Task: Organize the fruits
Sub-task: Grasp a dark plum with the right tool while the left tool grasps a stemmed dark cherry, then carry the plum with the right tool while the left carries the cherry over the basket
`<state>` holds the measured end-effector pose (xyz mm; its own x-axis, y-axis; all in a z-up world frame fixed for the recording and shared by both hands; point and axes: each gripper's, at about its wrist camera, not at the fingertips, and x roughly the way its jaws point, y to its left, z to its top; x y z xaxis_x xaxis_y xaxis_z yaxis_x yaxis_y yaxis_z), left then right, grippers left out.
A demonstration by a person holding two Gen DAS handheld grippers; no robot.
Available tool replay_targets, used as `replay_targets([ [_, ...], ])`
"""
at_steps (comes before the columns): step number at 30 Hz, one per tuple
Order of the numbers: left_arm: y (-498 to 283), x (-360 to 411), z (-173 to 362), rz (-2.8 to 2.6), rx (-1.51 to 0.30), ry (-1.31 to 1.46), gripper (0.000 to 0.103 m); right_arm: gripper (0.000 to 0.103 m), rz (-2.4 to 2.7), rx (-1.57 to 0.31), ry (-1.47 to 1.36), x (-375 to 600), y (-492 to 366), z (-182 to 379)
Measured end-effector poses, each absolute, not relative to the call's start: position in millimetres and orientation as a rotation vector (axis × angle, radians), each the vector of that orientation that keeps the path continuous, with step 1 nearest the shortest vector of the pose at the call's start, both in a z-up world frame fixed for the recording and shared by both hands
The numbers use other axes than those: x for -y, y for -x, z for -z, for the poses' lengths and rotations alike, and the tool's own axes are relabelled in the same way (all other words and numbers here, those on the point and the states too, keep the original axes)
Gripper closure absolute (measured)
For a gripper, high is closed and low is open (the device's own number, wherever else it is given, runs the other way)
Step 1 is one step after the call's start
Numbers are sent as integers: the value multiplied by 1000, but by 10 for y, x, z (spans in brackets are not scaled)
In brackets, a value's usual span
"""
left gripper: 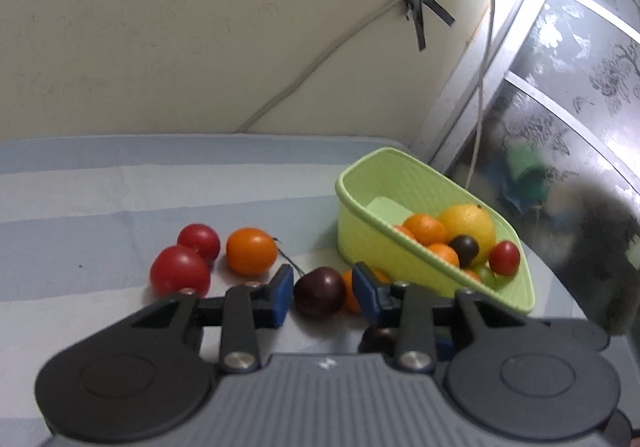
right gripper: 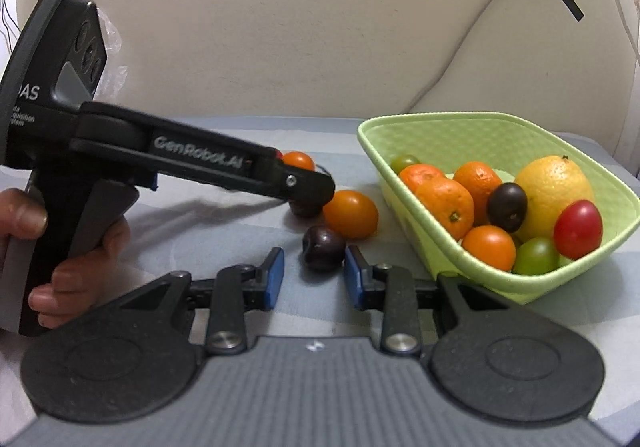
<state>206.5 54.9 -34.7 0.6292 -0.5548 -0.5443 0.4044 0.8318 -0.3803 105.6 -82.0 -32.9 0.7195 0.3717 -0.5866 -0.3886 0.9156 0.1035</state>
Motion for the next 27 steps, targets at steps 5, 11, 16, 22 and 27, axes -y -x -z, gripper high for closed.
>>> replay_targets([
  [5, -1895, -590, 333, 528, -712, 246, 74, 80, -413, -636, 2, 886, -1053, 330],
  [11, -1263, -844, 343, 510, -702, 236, 74, 80, -526, -611, 9, 991, -712, 295],
  [16, -641, -912, 347, 453, -672, 205, 74, 80, -570, -602, 16, 1236, -423, 291],
  [22, -362, -734, 249, 346, -624, 129, 53, 78, -582, -605, 42, 1247, -278, 355],
  [27, -326, -590, 232, 312, -622, 79, 53, 78, -588, -600, 36, 1256, -297, 369],
])
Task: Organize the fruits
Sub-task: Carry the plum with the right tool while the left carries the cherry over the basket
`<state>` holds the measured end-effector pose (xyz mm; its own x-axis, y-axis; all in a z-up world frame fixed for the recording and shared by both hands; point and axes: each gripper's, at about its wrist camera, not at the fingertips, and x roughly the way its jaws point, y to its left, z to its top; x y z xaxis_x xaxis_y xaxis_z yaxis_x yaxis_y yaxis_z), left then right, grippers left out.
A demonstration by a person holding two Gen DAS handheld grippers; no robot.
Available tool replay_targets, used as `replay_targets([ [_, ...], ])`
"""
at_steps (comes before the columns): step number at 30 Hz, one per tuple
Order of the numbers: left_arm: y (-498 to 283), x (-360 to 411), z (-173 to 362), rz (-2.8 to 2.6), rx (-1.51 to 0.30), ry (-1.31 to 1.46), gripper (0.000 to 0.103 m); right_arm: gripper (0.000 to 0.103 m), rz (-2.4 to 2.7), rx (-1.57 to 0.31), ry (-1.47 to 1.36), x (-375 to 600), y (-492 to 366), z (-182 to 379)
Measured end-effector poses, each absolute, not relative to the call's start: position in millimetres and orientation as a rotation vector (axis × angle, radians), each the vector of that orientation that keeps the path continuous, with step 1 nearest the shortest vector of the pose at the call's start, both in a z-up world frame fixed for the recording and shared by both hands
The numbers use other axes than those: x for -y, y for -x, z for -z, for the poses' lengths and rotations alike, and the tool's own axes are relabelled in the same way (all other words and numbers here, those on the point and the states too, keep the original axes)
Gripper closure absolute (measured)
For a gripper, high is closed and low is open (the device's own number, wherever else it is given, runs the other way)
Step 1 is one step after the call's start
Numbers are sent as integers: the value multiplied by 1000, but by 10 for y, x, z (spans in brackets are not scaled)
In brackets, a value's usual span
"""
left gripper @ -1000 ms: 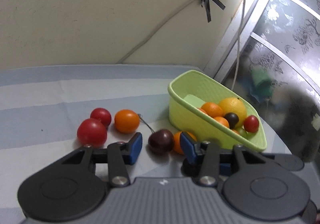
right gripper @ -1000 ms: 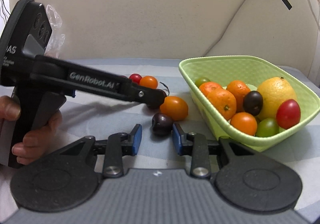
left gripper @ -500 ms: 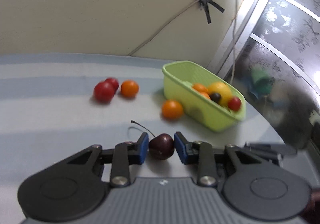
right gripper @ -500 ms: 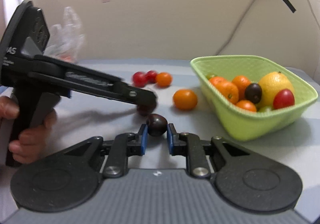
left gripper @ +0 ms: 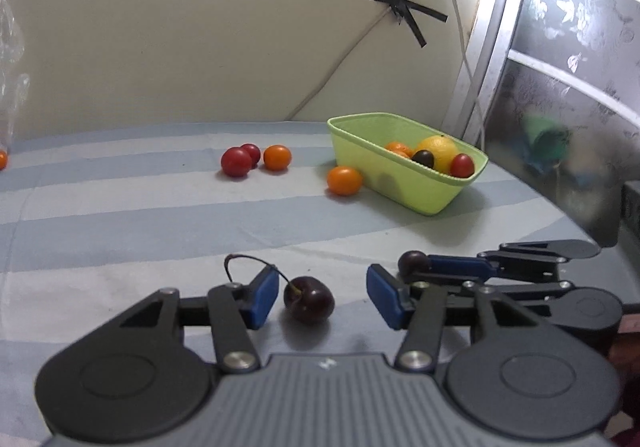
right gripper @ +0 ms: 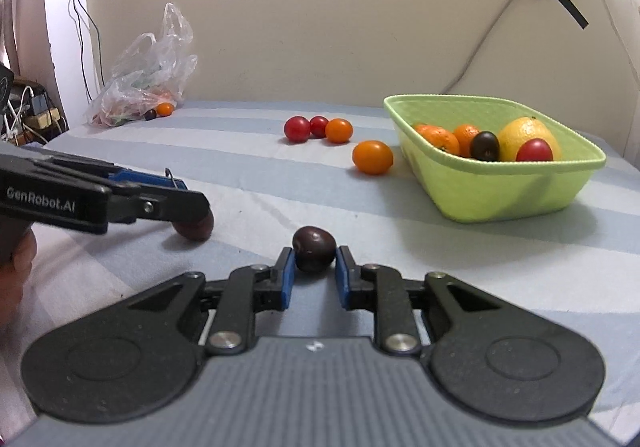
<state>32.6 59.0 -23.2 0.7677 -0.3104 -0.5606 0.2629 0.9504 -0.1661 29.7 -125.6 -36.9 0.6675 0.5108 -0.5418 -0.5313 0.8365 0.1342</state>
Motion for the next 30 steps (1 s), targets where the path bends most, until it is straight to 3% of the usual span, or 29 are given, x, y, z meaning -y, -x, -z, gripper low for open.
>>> replay_targets([
  [7, -246, -554, 291, 226, -633, 13, 51, 77, -589, -601, 23, 1277, -272, 370],
  [12, -210, -494, 358, 232, -659, -12, 55, 74, -589, -598, 32, 1266, -266, 370],
  [16, -232, -445, 343, 215, -649, -23, 73, 73, -588, -594, 50, 1227, -259, 372],
  [19, -264, -445, 312, 228, -658, 22, 73, 80, -580, -591, 47, 1221, -264, 372],
  [30, -699, -84, -175, 361, -578, 69, 73, 80, -495, -445, -62, 1606, -255, 210],
])
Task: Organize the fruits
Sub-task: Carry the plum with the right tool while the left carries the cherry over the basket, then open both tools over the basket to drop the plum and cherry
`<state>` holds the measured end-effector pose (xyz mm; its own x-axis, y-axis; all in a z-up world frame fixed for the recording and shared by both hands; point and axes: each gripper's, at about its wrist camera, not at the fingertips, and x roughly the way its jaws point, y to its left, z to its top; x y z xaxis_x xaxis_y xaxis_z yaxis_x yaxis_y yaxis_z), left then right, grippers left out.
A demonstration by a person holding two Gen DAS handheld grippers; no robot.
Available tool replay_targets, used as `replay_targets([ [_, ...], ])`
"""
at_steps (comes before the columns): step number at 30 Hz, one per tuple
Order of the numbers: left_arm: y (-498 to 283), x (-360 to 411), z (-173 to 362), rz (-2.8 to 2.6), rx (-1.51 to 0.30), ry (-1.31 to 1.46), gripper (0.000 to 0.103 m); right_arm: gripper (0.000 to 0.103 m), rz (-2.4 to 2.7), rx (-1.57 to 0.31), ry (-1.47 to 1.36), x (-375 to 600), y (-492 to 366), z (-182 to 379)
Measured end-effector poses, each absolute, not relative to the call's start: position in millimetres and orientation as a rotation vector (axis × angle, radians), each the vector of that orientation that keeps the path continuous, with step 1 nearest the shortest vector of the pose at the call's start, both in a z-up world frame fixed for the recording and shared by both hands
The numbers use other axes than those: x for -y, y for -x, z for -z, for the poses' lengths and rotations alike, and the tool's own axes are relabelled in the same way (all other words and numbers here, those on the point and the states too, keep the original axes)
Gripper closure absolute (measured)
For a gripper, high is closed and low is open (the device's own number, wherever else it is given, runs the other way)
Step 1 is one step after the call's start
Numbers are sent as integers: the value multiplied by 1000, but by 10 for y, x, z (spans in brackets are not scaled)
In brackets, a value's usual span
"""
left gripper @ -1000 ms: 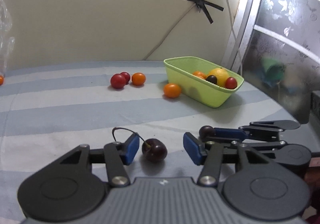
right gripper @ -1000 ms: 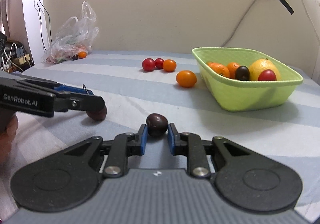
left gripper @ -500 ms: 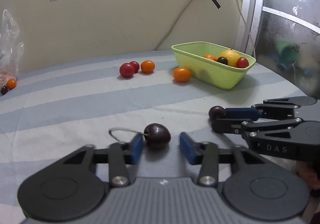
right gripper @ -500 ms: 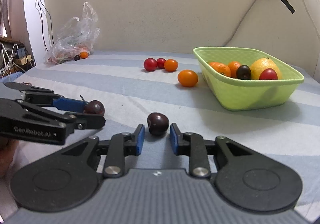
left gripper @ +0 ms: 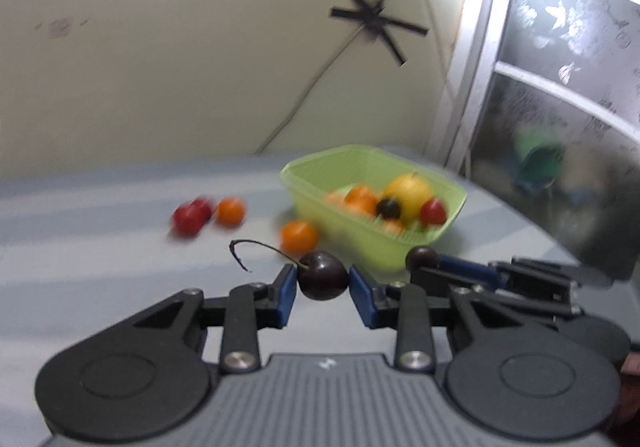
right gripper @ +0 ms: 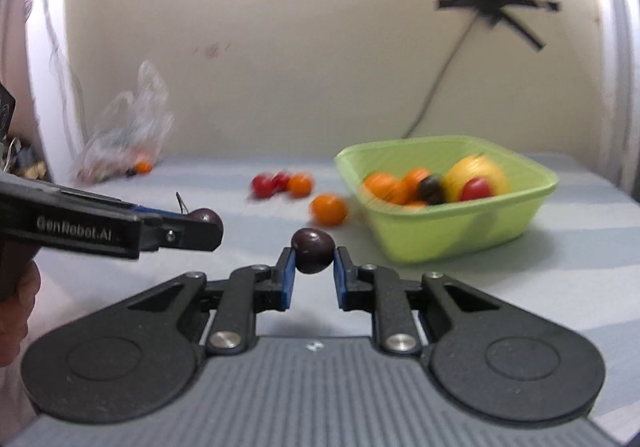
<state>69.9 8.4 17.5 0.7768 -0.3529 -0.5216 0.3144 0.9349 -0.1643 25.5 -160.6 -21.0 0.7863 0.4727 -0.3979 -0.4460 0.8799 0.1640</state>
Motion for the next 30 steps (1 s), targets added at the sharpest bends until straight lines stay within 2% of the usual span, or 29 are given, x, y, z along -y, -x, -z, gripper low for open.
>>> replay_targets([
  [9, -1512, 488, -404, 429, -549, 43, 73, 80, -354, -339, -80, 2048, -604, -19],
  [17, -2082, 655, -170, 412, -619, 79, 72, 79, -302, -355, -75, 2139, -1102, 1],
  [18, -2124, 663, -132, 410, -629, 84, 70, 78, -299, -363, -80, 2141, -1160, 17],
  [20, -2153, 654, -97, 400, -631, 95, 56, 77, -301, -379, -98, 2139, -1249, 50],
  [24, -2144, 618, -66, 390, -634, 112, 56, 56, -307, -386, -112, 2121, -1306, 96],
  [30, -1853, 439, -160, 365, -606, 153, 56, 56, -267, -332, -142, 2218, -1223, 92],
])
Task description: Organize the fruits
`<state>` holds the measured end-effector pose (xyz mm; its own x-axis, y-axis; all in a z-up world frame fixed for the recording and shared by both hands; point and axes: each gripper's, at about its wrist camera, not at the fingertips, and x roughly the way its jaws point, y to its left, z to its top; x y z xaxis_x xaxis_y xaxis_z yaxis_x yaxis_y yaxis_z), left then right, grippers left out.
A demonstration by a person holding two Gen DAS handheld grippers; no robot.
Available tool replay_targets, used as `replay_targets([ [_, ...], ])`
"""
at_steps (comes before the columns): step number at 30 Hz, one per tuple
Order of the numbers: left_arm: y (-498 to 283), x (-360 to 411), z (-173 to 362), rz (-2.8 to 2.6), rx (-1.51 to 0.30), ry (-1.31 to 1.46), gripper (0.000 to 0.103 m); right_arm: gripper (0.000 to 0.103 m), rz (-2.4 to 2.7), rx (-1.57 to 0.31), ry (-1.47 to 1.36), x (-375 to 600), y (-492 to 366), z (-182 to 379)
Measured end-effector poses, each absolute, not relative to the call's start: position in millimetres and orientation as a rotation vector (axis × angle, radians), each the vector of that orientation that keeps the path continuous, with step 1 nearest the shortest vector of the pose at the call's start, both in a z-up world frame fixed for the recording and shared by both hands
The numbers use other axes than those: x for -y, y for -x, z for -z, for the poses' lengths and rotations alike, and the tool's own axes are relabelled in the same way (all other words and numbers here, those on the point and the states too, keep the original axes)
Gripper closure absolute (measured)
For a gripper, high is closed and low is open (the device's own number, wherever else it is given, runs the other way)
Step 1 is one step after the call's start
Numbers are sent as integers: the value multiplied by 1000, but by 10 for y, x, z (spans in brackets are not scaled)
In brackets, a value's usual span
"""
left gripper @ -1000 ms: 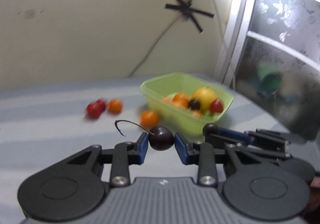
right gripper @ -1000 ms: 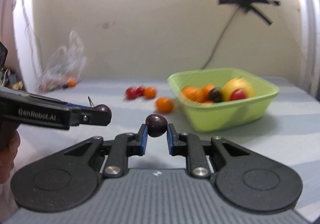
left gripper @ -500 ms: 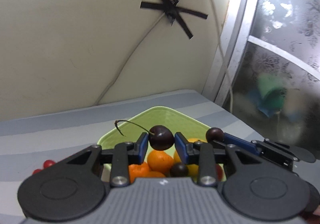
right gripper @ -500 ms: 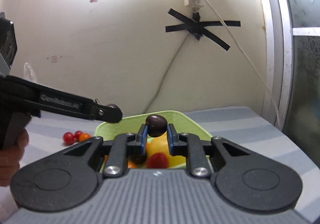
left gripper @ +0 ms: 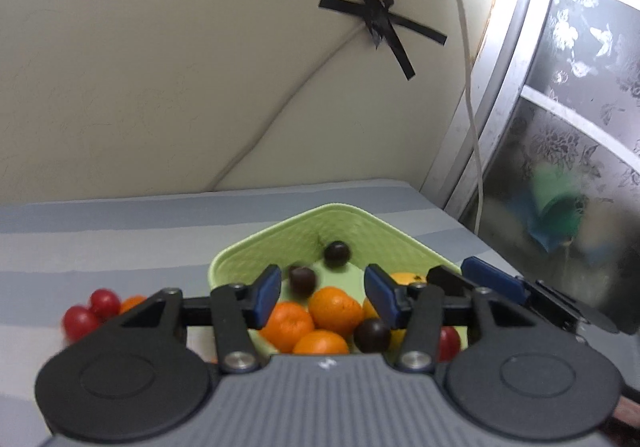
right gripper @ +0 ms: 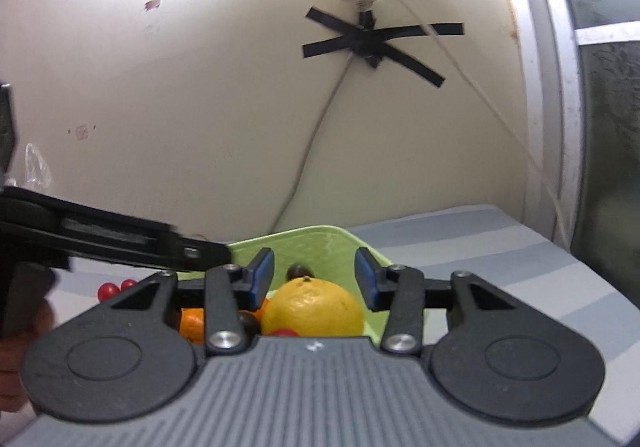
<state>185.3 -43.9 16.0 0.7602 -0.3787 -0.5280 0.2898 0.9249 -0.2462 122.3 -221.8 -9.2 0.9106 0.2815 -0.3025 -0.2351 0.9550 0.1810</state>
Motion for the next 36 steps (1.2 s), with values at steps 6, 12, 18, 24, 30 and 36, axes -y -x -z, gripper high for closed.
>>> replay_targets([
  [6, -1348, 335, -180, 319, -587, 123, 53, 56, -193, -291, -190, 2331, -1075, 74],
  [12, -838, 213, -89, 214, -582, 71, 51, 56, -191, -284, -197, 2309, -736, 82],
  [18, -474, 76, 10, 88, -583, 12, 51, 56, -206, -297, -201, 2267, -403, 114],
  [24, -277, -109, 165, 23, -610, 34, 50, 56, -237, -319, -184, 2120, -171, 146],
  [30, -182, -272, 326, -43, -625, 20, 50, 53, -247, -342, -215, 2095, -91, 157],
  [36, -164, -374, 386, -68, -610, 24, 48, 53, -242, -372, -275, 2182, -139, 195],
])
